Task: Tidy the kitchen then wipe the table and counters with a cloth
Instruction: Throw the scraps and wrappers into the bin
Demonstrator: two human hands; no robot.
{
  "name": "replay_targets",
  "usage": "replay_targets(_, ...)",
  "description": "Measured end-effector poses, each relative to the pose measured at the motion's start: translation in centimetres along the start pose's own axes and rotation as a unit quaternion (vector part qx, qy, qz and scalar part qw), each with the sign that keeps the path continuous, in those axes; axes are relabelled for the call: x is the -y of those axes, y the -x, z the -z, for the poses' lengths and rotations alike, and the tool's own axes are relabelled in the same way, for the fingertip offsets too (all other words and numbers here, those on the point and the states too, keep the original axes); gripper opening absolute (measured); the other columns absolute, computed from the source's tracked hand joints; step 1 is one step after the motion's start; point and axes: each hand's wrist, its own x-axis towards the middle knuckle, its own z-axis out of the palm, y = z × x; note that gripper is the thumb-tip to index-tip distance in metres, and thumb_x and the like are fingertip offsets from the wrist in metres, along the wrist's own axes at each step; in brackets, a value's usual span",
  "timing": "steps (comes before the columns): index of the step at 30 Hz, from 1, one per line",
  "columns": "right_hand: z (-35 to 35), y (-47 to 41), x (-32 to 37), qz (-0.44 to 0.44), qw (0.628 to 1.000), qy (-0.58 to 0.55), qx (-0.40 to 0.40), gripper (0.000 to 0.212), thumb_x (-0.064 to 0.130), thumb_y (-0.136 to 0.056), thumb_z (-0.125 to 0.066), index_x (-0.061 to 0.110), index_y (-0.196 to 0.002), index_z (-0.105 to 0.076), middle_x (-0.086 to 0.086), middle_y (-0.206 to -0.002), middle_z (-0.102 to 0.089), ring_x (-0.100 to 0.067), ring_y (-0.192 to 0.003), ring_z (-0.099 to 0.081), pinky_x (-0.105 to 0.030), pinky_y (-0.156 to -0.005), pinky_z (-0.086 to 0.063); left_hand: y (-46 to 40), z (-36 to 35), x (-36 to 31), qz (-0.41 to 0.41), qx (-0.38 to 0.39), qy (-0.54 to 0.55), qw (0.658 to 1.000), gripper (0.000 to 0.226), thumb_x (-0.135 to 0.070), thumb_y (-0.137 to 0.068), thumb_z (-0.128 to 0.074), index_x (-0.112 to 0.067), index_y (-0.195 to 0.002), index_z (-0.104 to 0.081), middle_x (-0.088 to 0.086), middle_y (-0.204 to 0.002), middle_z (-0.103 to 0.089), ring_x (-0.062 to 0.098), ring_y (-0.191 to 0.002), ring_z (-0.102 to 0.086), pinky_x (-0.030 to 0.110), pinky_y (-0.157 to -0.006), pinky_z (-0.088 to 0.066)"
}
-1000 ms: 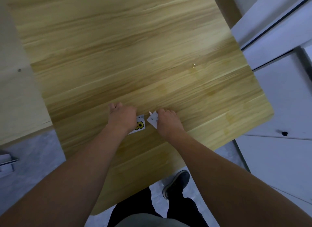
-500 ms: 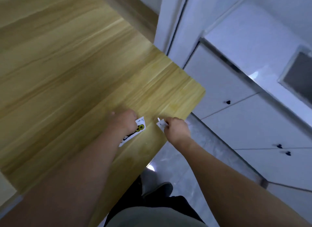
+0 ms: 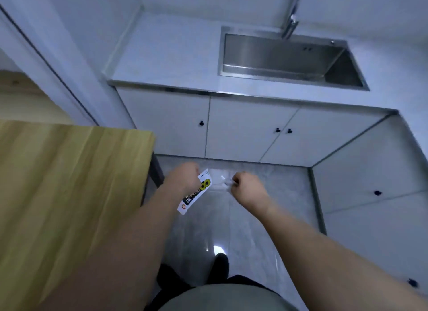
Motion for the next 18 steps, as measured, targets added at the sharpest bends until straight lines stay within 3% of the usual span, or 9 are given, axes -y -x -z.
replay_targets(2, 1.3, 1.1, -4.8, -0.036, 0.999, -0.03, -0.018, 0.031, 0.019, -0.092, -0.053, 0.01, -0.063, -0.043, -0.013, -0.077, -0.052, -0.035, -0.083, -0.051, -0.026, -0.06, -0.022, -1.0, -1.6, -4.7, -0.038, 0.003, -0.026, 0.999, 0.013, -0.007, -0.076, -0.057, -0.018, -0.075, -0.05, 0.006, -0.081, -0.062, 0.025, -0.074, -0.053, 0.026, -0.057, -0.036)
replay_targets(5, 2.7, 3.1, -10.7, -0.087, 0.992, -0.085, -0.032, 0.036, 0.024, -0.091, -0.055, 0.015, -0.06, -0.039, -0.022, -0.089, -0.062, -0.036, -0.087, -0.058, -0.026, -0.064, -0.03, -1.9, -3.9, -10.5, -0.071, 0.031, -0.051, 0.996, 0.013, -0.005, -0.078, -0.054, -0.017, -0.083, -0.052, 0.005, -0.085, -0.06, 0.025, -0.076, -0.053, 0.025, -0.056, -0.036)
replay_targets(8, 3.9, 6.6, -17.6, -0.174, 0.971, -0.153, -0.061, 0.046, 0.036, -0.09, -0.057, 0.016, -0.053, -0.038, -0.013, -0.067, -0.056, -0.032, -0.072, -0.057, -0.027, -0.063, -0.039, -2.6, -7.7, -18.3, -0.141, 0.071, -0.102, 0.982, 0.015, -0.006, -0.079, -0.055, -0.019, -0.085, -0.052, 0.003, -0.088, -0.06, 0.025, -0.083, -0.057, 0.025, -0.063, -0.04)
replay_targets(10, 3.9, 8.8, -21.2, -0.232, 0.951, -0.19, -0.078, 0.047, 0.042, -0.089, -0.058, 0.016, -0.055, -0.037, -0.01, -0.066, -0.054, -0.033, -0.071, -0.056, -0.028, -0.063, -0.04, -2.6, -9.9, -22.4, -0.181, 0.091, -0.134, 0.97, 0.014, -0.006, -0.079, -0.056, -0.019, -0.08, -0.051, 0.004, -0.085, -0.06, 0.026, -0.082, -0.057, 0.026, -0.063, -0.04)
replay_targets(14, 3.4, 15.2, -29.1, -0.343, 0.895, -0.252, -0.134, 0.032, 0.03, -0.091, -0.051, 0.017, -0.064, -0.041, -0.015, -0.094, -0.066, -0.032, -0.088, -0.06, -0.028, -0.064, -0.034, -0.6, -15.9, -32.2, -0.289, 0.128, -0.22, 0.923, 0.013, -0.006, -0.078, -0.055, -0.019, -0.078, -0.052, 0.005, -0.086, -0.062, 0.026, -0.08, -0.057, 0.026, -0.061, -0.04)
replay_targets(18, 2.7, 21.9, -34.9, -0.432, 0.838, -0.286, -0.169, 0.028, 0.025, -0.092, -0.049, 0.018, -0.065, -0.044, -0.01, -0.096, -0.066, -0.028, -0.087, -0.057, -0.026, -0.065, -0.034, 2.8, -22.6, -40.7, -0.374, 0.175, -0.277, 0.868, 0.014, -0.006, -0.08, -0.056, -0.018, -0.079, -0.048, 0.002, -0.08, -0.055, 0.025, -0.076, -0.051, 0.025, -0.057, -0.034)
